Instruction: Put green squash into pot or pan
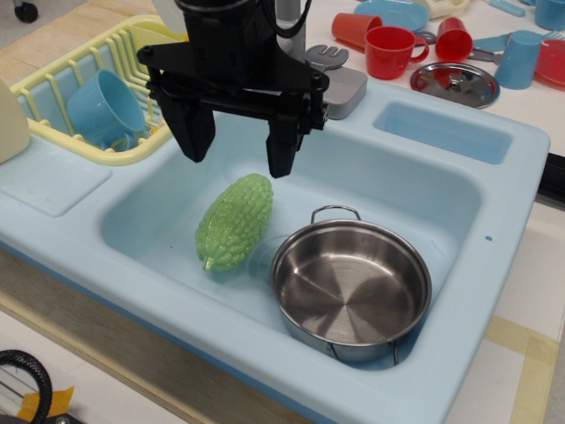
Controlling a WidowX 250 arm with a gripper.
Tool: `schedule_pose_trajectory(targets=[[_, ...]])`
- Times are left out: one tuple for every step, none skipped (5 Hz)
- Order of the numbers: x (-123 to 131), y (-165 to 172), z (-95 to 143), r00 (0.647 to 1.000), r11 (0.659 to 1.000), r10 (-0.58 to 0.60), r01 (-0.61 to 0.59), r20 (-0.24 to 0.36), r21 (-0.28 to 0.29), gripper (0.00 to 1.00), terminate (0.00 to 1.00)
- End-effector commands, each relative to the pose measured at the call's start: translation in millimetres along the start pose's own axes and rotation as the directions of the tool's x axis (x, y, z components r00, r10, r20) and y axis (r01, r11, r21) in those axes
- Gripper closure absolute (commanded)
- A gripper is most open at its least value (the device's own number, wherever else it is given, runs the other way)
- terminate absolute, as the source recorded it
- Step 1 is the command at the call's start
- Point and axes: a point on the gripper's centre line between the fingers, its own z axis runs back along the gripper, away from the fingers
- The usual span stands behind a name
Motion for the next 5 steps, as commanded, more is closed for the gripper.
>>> schedule_pose_trajectory(targets=[[0, 0, 0, 1.000, 1.000, 0.000, 0.000, 0.000, 0.000, 0.00, 0.00], [-3, 3, -10, 0.999, 0.999, 0.037, -0.037, 0.015, 0.001, 0.00, 0.00], [-3, 6, -22, 0.999, 0.999, 0.054, -0.054, -0.004, -0.006, 0.00, 0.00], [1, 10, -35, 0.997, 0.997, 0.068, -0.069, -0.047, -0.016, 0.00, 0.00], [4, 13, -47, 0.994, 0.997, 0.077, -0.079, -0.076, -0.025, 0.00, 0.00]])
